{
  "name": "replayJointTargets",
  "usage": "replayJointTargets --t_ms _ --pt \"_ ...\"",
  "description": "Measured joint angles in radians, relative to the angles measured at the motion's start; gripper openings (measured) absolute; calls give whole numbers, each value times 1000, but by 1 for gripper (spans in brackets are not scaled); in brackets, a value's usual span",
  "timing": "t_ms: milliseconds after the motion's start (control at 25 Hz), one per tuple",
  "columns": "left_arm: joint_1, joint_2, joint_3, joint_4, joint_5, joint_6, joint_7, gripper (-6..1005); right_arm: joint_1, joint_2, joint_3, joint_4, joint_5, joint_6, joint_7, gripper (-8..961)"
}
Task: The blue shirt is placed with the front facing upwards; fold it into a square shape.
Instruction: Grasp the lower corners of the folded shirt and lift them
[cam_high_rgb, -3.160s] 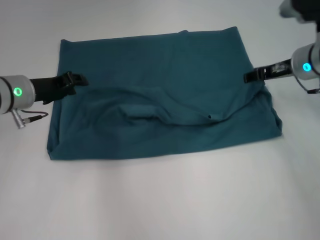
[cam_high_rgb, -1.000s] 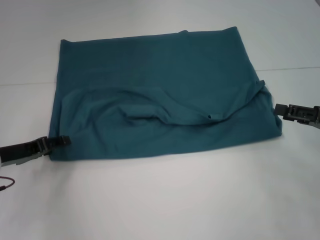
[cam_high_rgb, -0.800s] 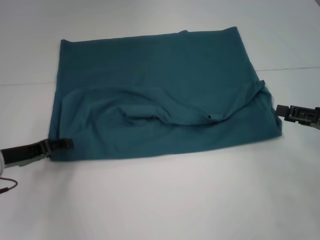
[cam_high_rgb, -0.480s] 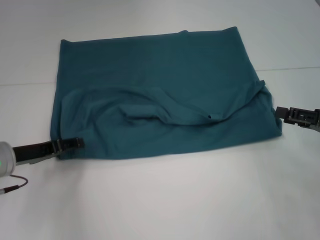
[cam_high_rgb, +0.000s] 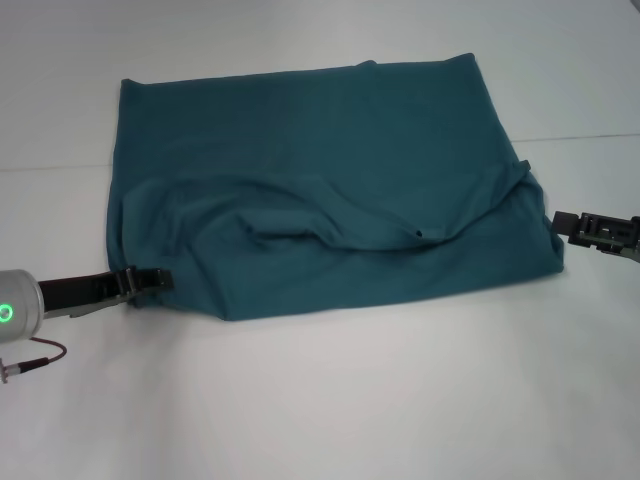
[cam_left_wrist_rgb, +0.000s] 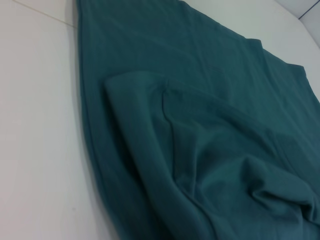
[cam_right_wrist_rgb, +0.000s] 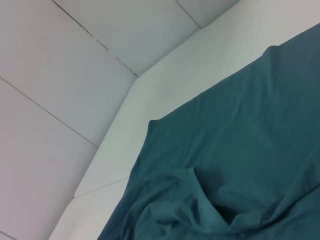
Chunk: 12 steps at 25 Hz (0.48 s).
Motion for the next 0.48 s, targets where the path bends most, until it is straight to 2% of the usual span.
replayJointTargets --t_ms 320,480 --pt "0 7 -10 1 -8 11 -30 477 1 -1 1 -1 0 0 0 565" --pt "-1 20 -23 0 -29 62 -72 316 2 -6 -5 -2 -6 0 0 560"
